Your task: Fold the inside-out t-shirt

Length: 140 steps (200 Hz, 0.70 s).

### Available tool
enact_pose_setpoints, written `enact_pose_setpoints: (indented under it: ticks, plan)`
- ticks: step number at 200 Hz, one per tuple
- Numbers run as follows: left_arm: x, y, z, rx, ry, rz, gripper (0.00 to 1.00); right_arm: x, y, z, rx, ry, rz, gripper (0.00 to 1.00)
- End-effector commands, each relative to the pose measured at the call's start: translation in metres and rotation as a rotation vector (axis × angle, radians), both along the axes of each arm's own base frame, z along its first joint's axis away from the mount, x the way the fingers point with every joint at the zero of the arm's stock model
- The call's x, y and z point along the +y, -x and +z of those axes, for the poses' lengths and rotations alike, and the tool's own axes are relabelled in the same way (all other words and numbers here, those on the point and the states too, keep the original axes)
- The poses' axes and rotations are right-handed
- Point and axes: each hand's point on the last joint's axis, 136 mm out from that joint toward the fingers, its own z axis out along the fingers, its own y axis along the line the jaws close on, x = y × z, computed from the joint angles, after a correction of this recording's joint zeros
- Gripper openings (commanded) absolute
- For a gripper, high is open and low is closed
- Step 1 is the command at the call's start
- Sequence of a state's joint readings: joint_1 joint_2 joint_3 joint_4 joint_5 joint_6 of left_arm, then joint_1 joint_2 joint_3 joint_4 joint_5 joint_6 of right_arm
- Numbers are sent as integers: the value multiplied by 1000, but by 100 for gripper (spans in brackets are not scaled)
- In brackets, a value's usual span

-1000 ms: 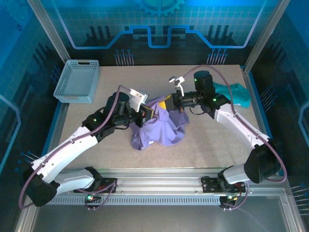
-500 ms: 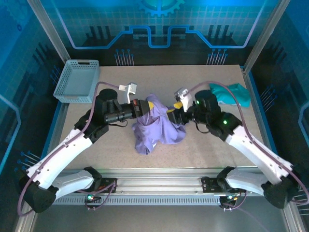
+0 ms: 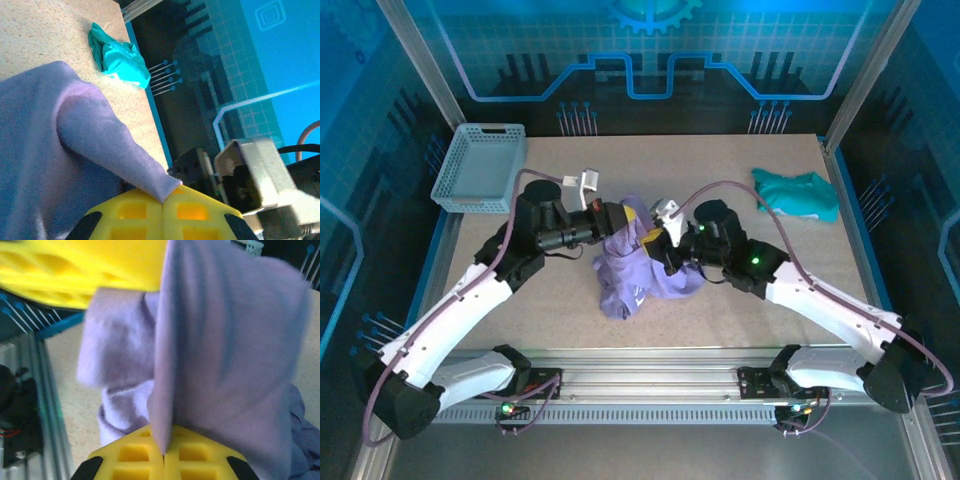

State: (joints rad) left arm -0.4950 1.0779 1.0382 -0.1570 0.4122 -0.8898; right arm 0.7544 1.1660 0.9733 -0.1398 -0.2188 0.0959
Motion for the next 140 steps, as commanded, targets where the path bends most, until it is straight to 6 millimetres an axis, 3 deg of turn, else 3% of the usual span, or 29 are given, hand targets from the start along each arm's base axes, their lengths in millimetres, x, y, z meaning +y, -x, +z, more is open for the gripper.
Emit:
enact_pose_setpoints:
  ticks: [1,23,47,81,115,140]
  plan:
    - [14,-5,19,56,154,-11,0,-15,18,37,-14,-181,188,0]
    - [15,-5,23,102,195,-59,0,-35,-5,33,66,-183,126,0]
    - [10,0,27,119,214,-120,0,-42,-35,21,144,-118,-32,2]
    - [5,2,36,106,258,-170,0,-61,-65,-7,219,40,-277,18]
    - [7,-2,34,96,237,-142,0,-64,-44,1,-5,191,-290,34]
    - [7,-4,34,93,227,-136,0,-49,-12,18,-205,199,-196,35]
